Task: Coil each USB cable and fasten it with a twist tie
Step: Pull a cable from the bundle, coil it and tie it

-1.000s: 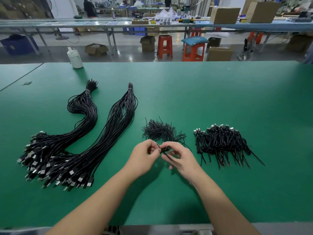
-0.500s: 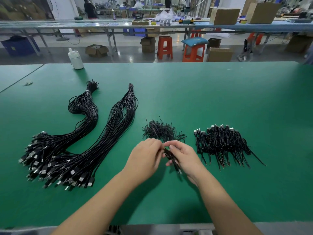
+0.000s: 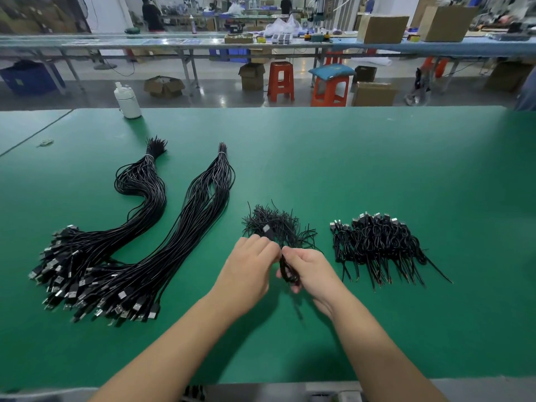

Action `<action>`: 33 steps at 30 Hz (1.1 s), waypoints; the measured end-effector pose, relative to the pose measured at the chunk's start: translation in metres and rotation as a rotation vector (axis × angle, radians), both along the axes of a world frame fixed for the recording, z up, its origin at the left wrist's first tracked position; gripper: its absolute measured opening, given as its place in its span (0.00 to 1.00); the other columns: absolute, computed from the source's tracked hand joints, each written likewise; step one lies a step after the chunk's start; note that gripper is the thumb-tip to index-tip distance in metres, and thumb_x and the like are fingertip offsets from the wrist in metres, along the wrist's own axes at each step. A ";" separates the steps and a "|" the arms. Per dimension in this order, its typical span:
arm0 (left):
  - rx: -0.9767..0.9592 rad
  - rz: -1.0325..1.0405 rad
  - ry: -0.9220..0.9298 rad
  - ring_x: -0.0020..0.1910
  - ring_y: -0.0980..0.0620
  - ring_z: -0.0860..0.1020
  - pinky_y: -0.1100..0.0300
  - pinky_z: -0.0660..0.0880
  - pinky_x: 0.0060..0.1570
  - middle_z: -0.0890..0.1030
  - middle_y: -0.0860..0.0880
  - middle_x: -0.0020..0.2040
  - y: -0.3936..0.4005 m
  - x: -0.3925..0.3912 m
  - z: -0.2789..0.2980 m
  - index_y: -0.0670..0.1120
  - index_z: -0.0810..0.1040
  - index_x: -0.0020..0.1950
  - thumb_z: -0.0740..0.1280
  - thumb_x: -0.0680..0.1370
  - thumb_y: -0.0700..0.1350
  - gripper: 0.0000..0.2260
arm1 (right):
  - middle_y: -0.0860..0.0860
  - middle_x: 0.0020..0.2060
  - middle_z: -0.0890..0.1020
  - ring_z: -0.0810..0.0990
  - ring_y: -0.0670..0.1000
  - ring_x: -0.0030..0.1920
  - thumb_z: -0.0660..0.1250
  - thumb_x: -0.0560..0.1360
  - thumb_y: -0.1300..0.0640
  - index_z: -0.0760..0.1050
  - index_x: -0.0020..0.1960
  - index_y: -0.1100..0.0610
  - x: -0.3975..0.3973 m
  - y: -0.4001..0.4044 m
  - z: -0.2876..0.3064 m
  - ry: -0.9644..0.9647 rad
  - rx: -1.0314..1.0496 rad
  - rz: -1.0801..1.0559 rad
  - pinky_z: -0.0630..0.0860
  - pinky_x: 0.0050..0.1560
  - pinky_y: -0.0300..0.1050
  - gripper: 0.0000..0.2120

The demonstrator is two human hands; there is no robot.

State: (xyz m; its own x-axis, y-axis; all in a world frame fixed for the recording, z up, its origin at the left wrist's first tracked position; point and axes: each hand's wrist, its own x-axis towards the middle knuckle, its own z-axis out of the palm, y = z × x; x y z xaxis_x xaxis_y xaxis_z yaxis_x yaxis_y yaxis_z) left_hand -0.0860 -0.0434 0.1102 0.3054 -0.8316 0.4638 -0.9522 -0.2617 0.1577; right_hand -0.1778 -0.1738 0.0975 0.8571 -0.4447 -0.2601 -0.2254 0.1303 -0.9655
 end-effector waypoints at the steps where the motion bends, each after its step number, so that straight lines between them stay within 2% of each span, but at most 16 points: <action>1: 0.007 -0.033 -0.024 0.40 0.45 0.72 0.55 0.67 0.40 0.75 0.49 0.41 0.001 0.000 -0.002 0.45 0.76 0.45 0.69 0.68 0.32 0.11 | 0.53 0.29 0.81 0.73 0.47 0.26 0.61 0.83 0.55 0.80 0.53 0.60 0.001 0.002 0.000 -0.001 0.041 -0.013 0.68 0.25 0.40 0.12; 3: -0.007 -0.061 0.067 0.41 0.46 0.73 0.54 0.69 0.42 0.76 0.49 0.42 0.003 -0.002 -0.004 0.44 0.77 0.46 0.68 0.72 0.32 0.09 | 0.52 0.28 0.79 0.75 0.47 0.27 0.60 0.83 0.57 0.77 0.57 0.57 0.003 0.004 -0.001 -0.016 0.069 -0.035 0.69 0.25 0.40 0.08; 5: -0.090 -0.018 0.314 0.43 0.50 0.74 0.57 0.71 0.46 0.77 0.51 0.43 0.003 -0.005 -0.002 0.45 0.77 0.46 0.67 0.77 0.35 0.05 | 0.52 0.30 0.79 0.78 0.47 0.30 0.60 0.83 0.59 0.75 0.58 0.56 0.001 0.005 -0.002 -0.064 0.036 -0.033 0.72 0.27 0.41 0.06; 7: -0.162 0.067 0.517 0.42 0.58 0.76 0.64 0.72 0.47 0.79 0.55 0.42 0.003 -0.005 0.000 0.47 0.77 0.47 0.69 0.78 0.38 0.05 | 0.53 0.34 0.80 0.78 0.51 0.36 0.60 0.83 0.58 0.74 0.57 0.53 0.000 0.004 -0.002 -0.111 0.002 -0.008 0.74 0.36 0.46 0.06; 9: -0.215 0.133 0.668 0.41 0.62 0.77 0.72 0.71 0.46 0.81 0.57 0.40 0.003 -0.004 0.001 0.49 0.78 0.48 0.71 0.76 0.39 0.06 | 0.52 0.36 0.80 0.77 0.53 0.40 0.60 0.84 0.58 0.74 0.56 0.46 -0.001 0.002 -0.001 -0.140 -0.070 0.026 0.72 0.43 0.50 0.08; 11: -0.201 0.144 0.677 0.43 0.62 0.78 0.73 0.70 0.46 0.82 0.57 0.41 0.003 -0.003 0.003 0.49 0.81 0.50 0.72 0.76 0.40 0.06 | 0.50 0.37 0.81 0.77 0.52 0.40 0.58 0.84 0.58 0.73 0.55 0.40 -0.002 0.000 -0.001 -0.138 -0.149 0.061 0.72 0.45 0.50 0.12; 14: -0.177 0.110 0.571 0.44 0.64 0.76 0.75 0.67 0.45 0.82 0.57 0.43 0.003 -0.001 0.004 0.48 0.82 0.48 0.72 0.75 0.40 0.04 | 0.50 0.37 0.80 0.74 0.51 0.38 0.57 0.84 0.58 0.71 0.57 0.37 -0.004 0.000 -0.001 -0.141 -0.271 0.094 0.71 0.44 0.47 0.14; 18: -0.144 0.090 0.580 0.41 0.67 0.75 0.76 0.67 0.45 0.80 0.59 0.41 0.002 0.000 0.003 0.49 0.81 0.46 0.72 0.76 0.40 0.04 | 0.45 0.29 0.71 0.64 0.45 0.29 0.56 0.84 0.58 0.65 0.59 0.37 -0.007 0.000 -0.003 -0.156 -0.453 0.090 0.64 0.34 0.38 0.14; 21: -0.087 0.085 0.658 0.40 0.65 0.75 0.74 0.69 0.43 0.79 0.59 0.39 0.003 0.003 0.002 0.52 0.78 0.44 0.71 0.76 0.40 0.07 | 0.47 0.28 0.66 0.62 0.46 0.29 0.57 0.83 0.57 0.63 0.54 0.40 -0.008 0.000 -0.003 -0.127 -0.558 0.121 0.63 0.34 0.44 0.10; 23: -0.041 0.066 0.683 0.39 0.62 0.76 0.68 0.72 0.44 0.80 0.57 0.39 0.003 0.004 0.002 0.52 0.78 0.43 0.71 0.76 0.40 0.08 | 0.46 0.28 0.67 0.63 0.46 0.29 0.57 0.84 0.57 0.66 0.52 0.44 -0.008 0.000 -0.002 -0.097 -0.576 0.147 0.63 0.34 0.44 0.08; 24: -0.019 0.053 0.679 0.39 0.60 0.76 0.65 0.74 0.45 0.80 0.57 0.39 0.004 0.005 0.002 0.53 0.77 0.43 0.70 0.77 0.40 0.08 | 0.46 0.28 0.69 0.65 0.45 0.29 0.57 0.84 0.58 0.69 0.51 0.46 -0.009 0.001 -0.001 -0.082 -0.544 0.146 0.66 0.34 0.42 0.07; 26: -0.008 0.032 0.660 0.39 0.58 0.76 0.63 0.74 0.45 0.80 0.56 0.39 0.005 0.005 0.002 0.54 0.76 0.43 0.70 0.77 0.39 0.10 | 0.45 0.29 0.77 0.73 0.46 0.31 0.56 0.84 0.61 0.73 0.53 0.54 -0.009 0.001 0.001 -0.074 -0.328 0.125 0.75 0.39 0.43 0.07; 28: -0.033 0.040 0.653 0.39 0.59 0.76 0.66 0.73 0.44 0.79 0.57 0.39 0.006 0.008 0.001 0.56 0.75 0.42 0.70 0.76 0.39 0.12 | 0.52 0.34 0.81 0.79 0.51 0.36 0.56 0.84 0.65 0.74 0.57 0.61 -0.008 0.001 0.003 -0.088 -0.054 0.129 0.80 0.47 0.48 0.09; 30: -0.059 0.063 0.691 0.38 0.61 0.75 0.69 0.70 0.42 0.79 0.59 0.38 0.007 0.012 0.000 0.57 0.75 0.41 0.70 0.76 0.38 0.13 | 0.56 0.39 0.82 0.81 0.52 0.39 0.59 0.82 0.68 0.73 0.61 0.65 -0.010 0.000 0.005 -0.133 0.117 0.169 0.81 0.51 0.48 0.10; 33: -0.073 0.077 0.777 0.35 0.63 0.73 0.71 0.68 0.39 0.78 0.62 0.35 0.009 0.016 -0.004 0.57 0.75 0.40 0.71 0.75 0.38 0.14 | 0.58 0.42 0.83 0.82 0.52 0.42 0.64 0.79 0.70 0.74 0.61 0.65 -0.014 0.002 0.007 -0.189 0.091 0.203 0.81 0.52 0.45 0.11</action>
State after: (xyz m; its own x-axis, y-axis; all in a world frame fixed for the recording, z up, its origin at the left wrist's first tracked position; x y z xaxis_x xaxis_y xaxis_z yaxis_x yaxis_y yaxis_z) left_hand -0.0703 -0.0346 0.1067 0.6202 -0.7706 0.1466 -0.5414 -0.2853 0.7909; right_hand -0.1917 -0.1713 0.1043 0.9632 -0.2416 -0.1183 -0.0729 0.1887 -0.9793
